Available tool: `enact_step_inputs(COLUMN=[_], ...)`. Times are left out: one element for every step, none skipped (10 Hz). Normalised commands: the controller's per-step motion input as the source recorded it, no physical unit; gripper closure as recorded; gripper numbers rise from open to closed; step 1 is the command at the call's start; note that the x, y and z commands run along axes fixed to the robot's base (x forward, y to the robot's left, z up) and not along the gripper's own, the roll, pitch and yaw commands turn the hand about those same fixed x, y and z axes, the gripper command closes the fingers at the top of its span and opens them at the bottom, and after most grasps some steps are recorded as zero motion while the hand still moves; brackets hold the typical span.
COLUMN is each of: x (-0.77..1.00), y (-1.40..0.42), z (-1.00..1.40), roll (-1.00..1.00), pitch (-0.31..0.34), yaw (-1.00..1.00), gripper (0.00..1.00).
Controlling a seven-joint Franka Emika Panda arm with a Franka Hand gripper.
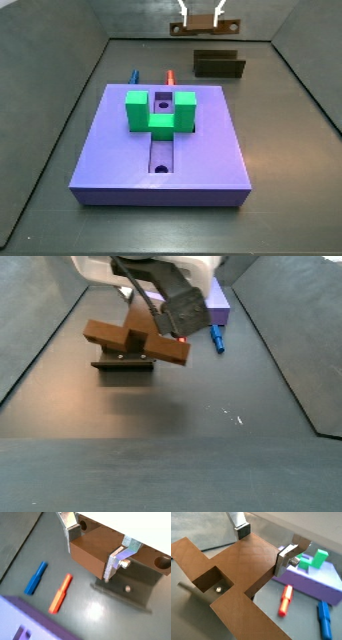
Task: Pick up the brown object. Move up. Place the brown object on the fixture. Regrasp the brown object. Move to above the board. Insert the brown object.
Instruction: Place the brown object on the fixture.
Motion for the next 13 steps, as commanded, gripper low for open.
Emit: enact_step_inputs(x=[0.69,0.65,0.65,0.56,0.58,0.54,0.49,0.35,0.25,0.17,0.1,0.09,0.04], y=[-0.29,-0.19,-0.1,-0.05,-0.09,-0.01,0.0,0.0,-0.06,-0.1,-0.03,0.0,0.0], z=[0.0,0.0,-0.08,-0.12,-0.1,-0.26,-0.35,-0.39,-0.34,-0.26,-0.2,-0.17,-0.17], roll=[-0.56,-0.67,-0.61,-0.51,-0.48,-0.38,-0.26,-0.13,-0.18,-0.2,-0.19,-0.11,-0.07], pitch=[0.057,0.0,0.0,0.0,0.0,0.006,0.109,0.166,0.28,0.226,0.163,0.154,0.054], yaw=[-0.03,-0.03,-0.04,-0.05,0.0,0.0,0.0,0.15,0.3,0.36,0.34,0.36,0.32], gripper=[1.0,1.0,1.0,1.0,1.0,1.0,1.0,1.0,1.0,1.0,1.0,1.0,1.0])
